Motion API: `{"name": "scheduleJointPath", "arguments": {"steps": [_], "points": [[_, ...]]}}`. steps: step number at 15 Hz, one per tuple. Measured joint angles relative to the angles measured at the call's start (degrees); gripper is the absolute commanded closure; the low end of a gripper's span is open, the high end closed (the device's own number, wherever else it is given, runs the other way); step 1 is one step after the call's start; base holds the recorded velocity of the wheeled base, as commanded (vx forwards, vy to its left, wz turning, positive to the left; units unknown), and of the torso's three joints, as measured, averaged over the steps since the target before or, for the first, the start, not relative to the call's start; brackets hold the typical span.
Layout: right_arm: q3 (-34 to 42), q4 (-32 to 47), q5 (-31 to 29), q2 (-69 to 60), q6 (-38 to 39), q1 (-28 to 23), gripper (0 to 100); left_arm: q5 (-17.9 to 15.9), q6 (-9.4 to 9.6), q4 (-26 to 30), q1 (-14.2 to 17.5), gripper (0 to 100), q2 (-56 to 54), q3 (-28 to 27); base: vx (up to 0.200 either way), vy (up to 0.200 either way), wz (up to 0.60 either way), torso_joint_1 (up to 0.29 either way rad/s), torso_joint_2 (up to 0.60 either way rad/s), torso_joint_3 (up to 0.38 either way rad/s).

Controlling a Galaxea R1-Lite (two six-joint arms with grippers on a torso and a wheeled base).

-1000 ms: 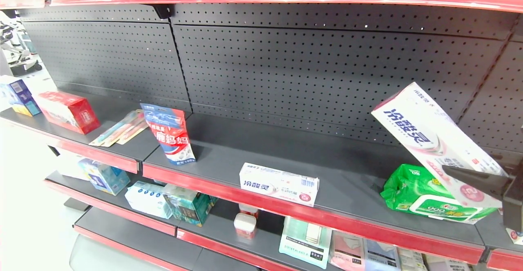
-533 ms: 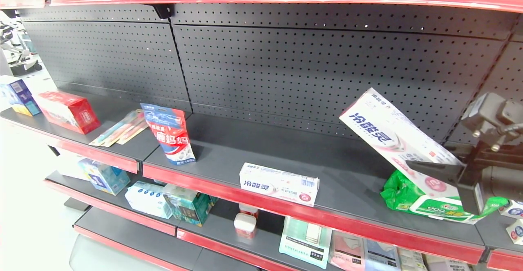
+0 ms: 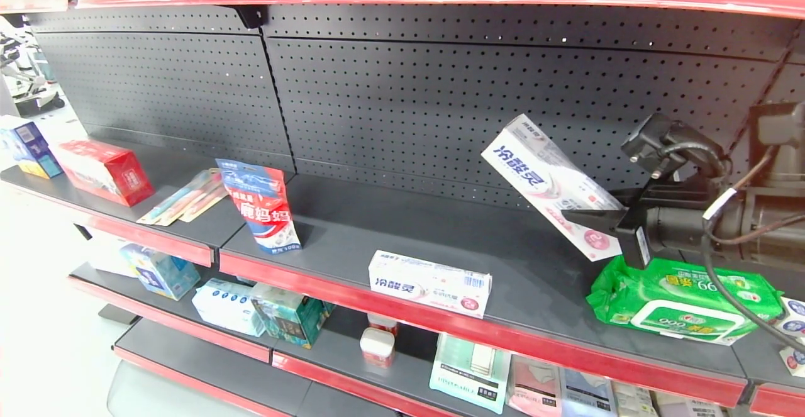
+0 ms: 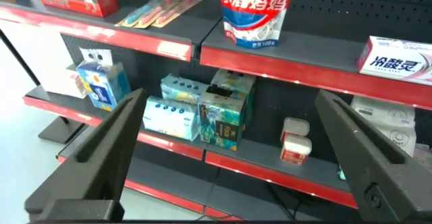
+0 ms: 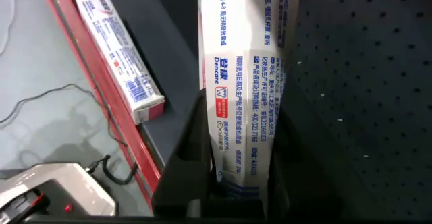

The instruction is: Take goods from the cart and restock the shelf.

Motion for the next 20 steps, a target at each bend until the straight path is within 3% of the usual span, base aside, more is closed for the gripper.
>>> {"name": "scheduleJointPath", "arguments": {"steps": [9,20], "points": [[-2.93,-7.11,2.07,12.0,-0.57,-0.74,100,0.0,0.0,0.0,0.0,0,0.0,0.0,0.0,0.0,0.0,0.0,0.0,0.0],[-6.6,-9.33,2.27,23.33,-1.89,-2.51,100,0.0,0.0,0.02,0.0,0,0.0,0.0,0.0,0.0,0.0,0.0,0.0,0.0]]}}
